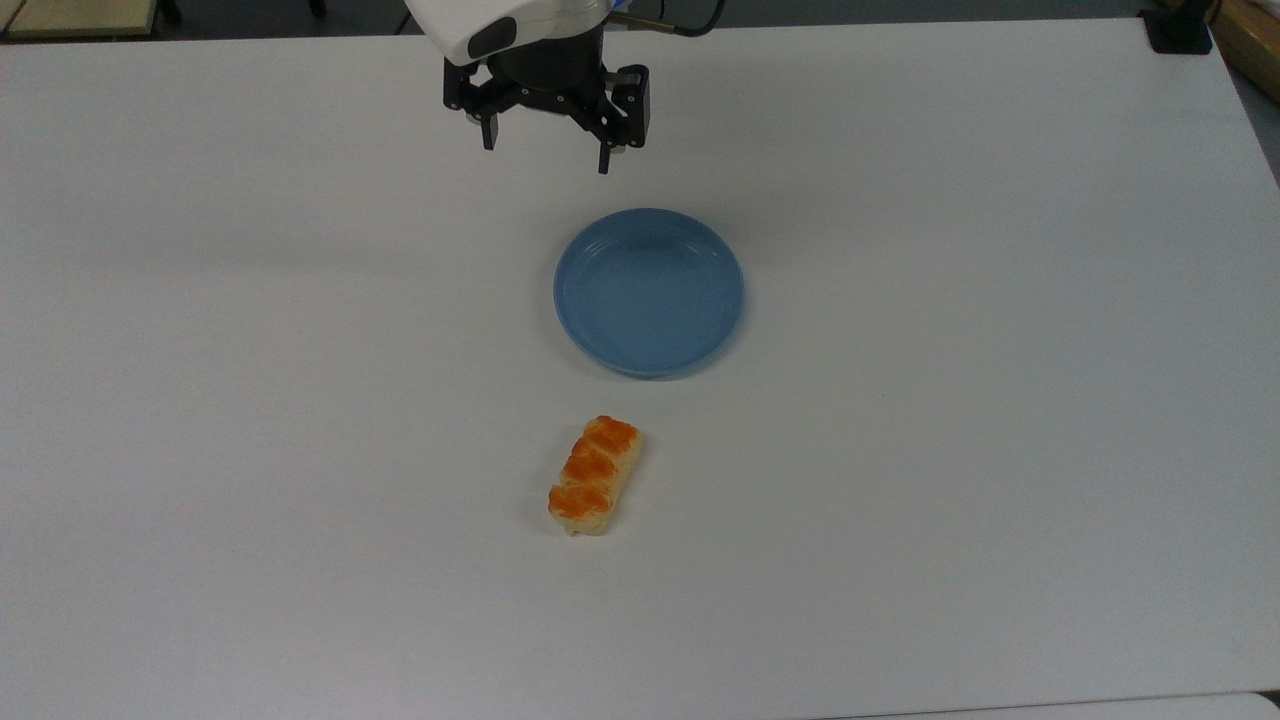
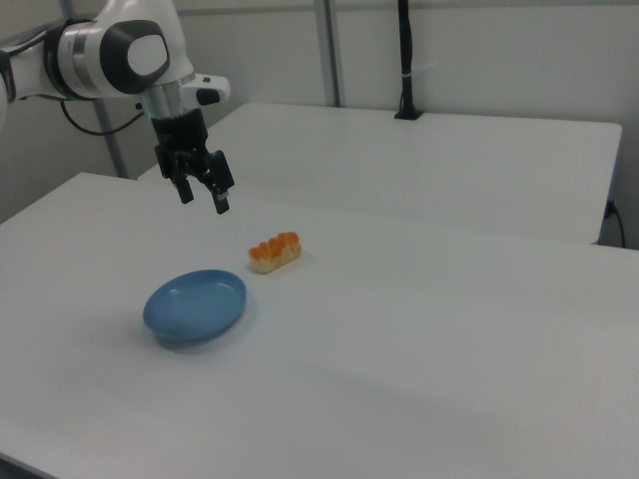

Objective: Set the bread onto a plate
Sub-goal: 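Move the open gripper over the plate down toward the bread roll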

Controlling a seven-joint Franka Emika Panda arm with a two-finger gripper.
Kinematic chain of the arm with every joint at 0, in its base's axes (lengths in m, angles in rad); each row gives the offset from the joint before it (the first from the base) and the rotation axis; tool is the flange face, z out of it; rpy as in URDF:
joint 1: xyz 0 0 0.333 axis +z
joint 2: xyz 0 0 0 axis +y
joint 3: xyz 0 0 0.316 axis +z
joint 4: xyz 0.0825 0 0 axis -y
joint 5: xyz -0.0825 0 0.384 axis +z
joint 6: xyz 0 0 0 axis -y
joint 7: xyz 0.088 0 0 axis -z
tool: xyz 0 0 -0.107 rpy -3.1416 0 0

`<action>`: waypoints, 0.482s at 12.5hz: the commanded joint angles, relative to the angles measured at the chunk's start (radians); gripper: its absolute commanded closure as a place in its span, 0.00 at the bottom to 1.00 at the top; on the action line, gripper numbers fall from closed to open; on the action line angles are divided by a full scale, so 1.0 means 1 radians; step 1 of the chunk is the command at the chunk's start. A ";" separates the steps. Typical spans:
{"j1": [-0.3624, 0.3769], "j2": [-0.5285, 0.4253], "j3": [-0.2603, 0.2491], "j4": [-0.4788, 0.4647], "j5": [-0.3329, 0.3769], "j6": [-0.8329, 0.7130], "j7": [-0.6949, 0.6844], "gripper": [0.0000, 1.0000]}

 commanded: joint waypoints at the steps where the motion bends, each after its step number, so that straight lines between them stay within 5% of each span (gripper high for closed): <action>1: -0.003 -0.008 0.001 -0.021 0.044 -0.013 -0.027 0.00; 6: -0.002 0.032 0.001 0.010 0.045 -0.006 -0.022 0.00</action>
